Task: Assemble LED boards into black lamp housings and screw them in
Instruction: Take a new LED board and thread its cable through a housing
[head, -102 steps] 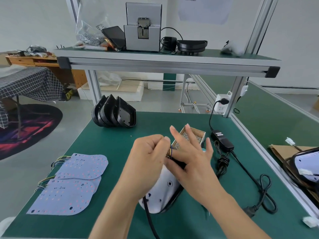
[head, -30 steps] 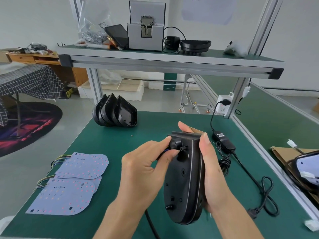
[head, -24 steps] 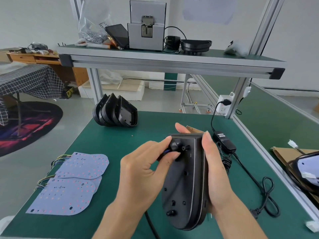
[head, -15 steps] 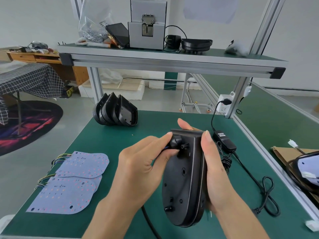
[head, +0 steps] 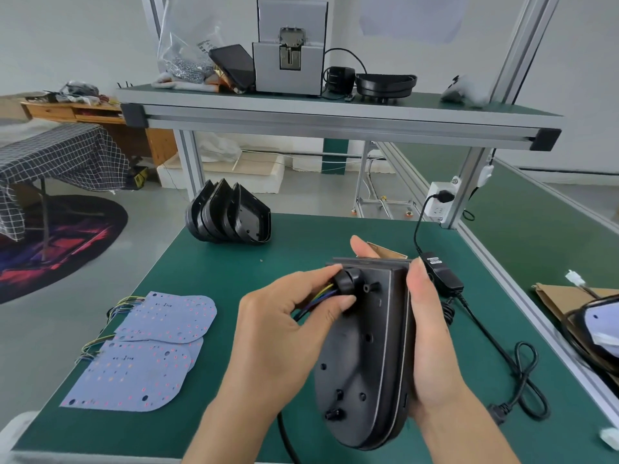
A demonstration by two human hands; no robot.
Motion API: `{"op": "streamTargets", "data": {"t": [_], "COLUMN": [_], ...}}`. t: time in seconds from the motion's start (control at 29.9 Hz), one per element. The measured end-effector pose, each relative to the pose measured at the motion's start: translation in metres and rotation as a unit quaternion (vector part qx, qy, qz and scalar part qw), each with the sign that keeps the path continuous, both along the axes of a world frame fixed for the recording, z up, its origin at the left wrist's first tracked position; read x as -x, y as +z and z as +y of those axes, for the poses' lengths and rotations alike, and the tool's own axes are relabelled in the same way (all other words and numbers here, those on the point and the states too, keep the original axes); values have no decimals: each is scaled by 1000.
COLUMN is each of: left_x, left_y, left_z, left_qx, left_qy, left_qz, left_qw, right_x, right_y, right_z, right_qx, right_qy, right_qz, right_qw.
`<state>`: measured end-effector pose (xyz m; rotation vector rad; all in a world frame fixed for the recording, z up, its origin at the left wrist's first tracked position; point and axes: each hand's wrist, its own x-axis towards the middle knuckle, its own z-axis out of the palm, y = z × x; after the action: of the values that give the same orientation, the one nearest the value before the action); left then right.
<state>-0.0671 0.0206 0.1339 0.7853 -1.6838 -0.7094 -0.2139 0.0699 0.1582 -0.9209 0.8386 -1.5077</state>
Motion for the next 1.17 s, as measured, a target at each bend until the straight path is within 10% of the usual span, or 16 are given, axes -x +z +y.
{"op": "streamTargets", "data": {"t": [1.17], "left_x": [-6], "left_y": [17], "left_z": [3], "left_qx": [36], "left_qy": [-14], "left_qz": [-59], "left_qw": [998], "right_x": [14], "right_y": [-11], "right_z": [-1], "right_qx": [110], "right_qy": [-15], "right_qz": [263], "right_qw": [958]}}
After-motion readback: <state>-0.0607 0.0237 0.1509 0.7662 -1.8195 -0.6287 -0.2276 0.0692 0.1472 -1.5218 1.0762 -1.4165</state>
